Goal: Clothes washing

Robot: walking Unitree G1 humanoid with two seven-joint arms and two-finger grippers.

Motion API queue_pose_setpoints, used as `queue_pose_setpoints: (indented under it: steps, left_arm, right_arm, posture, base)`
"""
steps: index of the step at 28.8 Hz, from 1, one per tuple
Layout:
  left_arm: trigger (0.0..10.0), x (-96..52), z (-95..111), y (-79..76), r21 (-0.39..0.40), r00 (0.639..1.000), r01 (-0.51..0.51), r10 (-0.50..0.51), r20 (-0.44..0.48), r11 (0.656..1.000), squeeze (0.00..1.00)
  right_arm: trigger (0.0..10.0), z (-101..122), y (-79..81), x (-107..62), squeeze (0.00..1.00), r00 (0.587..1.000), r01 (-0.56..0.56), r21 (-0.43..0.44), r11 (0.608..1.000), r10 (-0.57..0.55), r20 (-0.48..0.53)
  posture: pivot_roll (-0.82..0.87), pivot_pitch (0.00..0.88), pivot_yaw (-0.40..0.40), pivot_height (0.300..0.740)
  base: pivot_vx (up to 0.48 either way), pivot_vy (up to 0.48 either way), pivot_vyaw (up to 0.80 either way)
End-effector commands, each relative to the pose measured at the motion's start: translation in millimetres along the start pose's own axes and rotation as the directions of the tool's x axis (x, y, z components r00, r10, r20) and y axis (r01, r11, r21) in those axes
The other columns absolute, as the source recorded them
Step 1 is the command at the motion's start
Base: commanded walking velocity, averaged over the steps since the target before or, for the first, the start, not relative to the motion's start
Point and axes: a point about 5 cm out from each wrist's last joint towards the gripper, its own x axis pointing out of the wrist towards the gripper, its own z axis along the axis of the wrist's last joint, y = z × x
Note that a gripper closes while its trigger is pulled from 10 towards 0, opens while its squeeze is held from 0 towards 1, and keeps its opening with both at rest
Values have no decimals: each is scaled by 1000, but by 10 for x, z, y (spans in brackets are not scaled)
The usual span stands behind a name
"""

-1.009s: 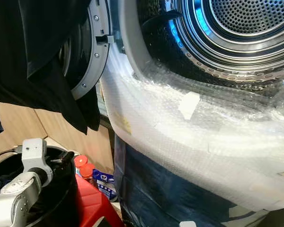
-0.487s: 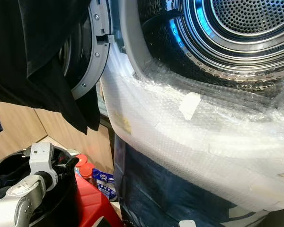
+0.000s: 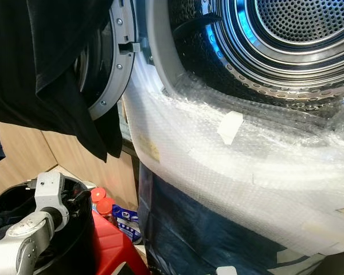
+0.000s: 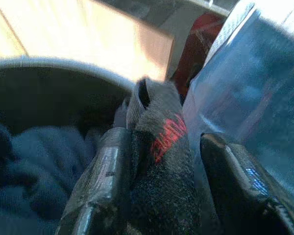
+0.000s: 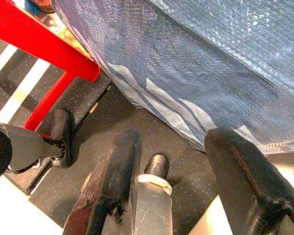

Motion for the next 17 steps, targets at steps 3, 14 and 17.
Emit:
queue_pose_setpoints:
  steps: [3, 14, 17]
  left_arm:
    - [0, -19, -17, 72, 1, 999, -38, 38, -18, 999, 0]
    - [0, -36, 82, 126, 11, 997, -69, 69, 26, 998, 0]
    - [0, -39, 92, 119, 57, 998, -60, 58, 23, 997, 0]
  right_arm:
    - [10000, 35, 14, 7, 0, 1000, -6, -3, 1000, 6, 7]
    - [10000, 49, 18, 9, 0, 1000, -8, -7, 1000, 8, 9]
    - [10000, 51, 22, 10, 0, 1000, -8, -7, 1000, 8, 9]
  posture:
    - [92, 0, -22, 740]
    - [98, 0, -28, 740]
    - [97, 0, -27, 740]
  base:
    - [0, 0, 0]
    - [0, 0, 0]
    - [0, 0, 0]
